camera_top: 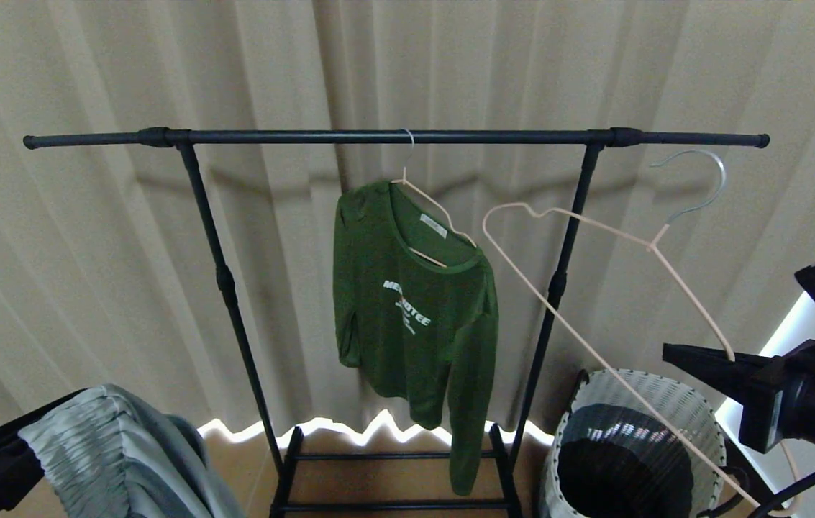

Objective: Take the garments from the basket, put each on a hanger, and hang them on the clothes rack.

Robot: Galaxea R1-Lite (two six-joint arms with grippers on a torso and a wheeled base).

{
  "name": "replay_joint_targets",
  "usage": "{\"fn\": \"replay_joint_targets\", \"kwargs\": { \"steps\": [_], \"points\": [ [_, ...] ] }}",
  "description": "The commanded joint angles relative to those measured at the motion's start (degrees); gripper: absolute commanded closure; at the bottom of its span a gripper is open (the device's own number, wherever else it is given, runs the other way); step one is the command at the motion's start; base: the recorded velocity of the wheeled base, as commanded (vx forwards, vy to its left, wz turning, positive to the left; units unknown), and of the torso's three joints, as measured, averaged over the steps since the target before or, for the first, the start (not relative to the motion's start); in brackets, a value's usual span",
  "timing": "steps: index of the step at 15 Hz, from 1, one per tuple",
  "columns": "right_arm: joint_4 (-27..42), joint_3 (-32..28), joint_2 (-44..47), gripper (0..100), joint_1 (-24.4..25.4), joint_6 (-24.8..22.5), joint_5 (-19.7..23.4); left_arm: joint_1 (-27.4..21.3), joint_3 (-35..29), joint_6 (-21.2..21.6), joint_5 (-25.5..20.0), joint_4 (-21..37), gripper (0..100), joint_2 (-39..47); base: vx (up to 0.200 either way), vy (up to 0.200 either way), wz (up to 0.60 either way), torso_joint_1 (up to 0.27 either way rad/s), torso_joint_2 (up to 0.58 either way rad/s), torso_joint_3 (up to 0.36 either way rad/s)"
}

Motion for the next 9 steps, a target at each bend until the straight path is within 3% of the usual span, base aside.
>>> {"fn": "replay_joint_targets", "kwargs": {
  "steps": [1, 5, 7, 9],
  "points": [
    [-3.2, 1.6, -1.3, 100, 0.1, -0.3, 0.0, 0.4, -1.4, 0.0, 0.1, 0.1, 100, -0.2, 0.000, 0.000, 0.00, 0.000, 0.00, 0.000],
    [-4.6, 1.7, -1.0, 100, 6.3, 0.0, 0.4, 1.5, -11.6, 3.5, 1.1, 2.9, 100, 7.9, 0.000, 0.000, 0.00, 0.000, 0.00, 0.000],
    [-4.6, 1.7, -1.0, 100, 13.2, 0.1, 0.4, 1.1, -18.7, 7.8, 3.2, 7.5, 100, 15.6, 0.000, 0.000, 0.00, 0.000, 0.00, 0.000],
    [-4.5, 1.7, -0.9, 100, 17.7, 0.0, 0.3, 0.3, -22.9, 8.3, 6.0, 8.0, 100, 20.6, 0.000, 0.000, 0.00, 0.000, 0.00, 0.000]
  ]
}}
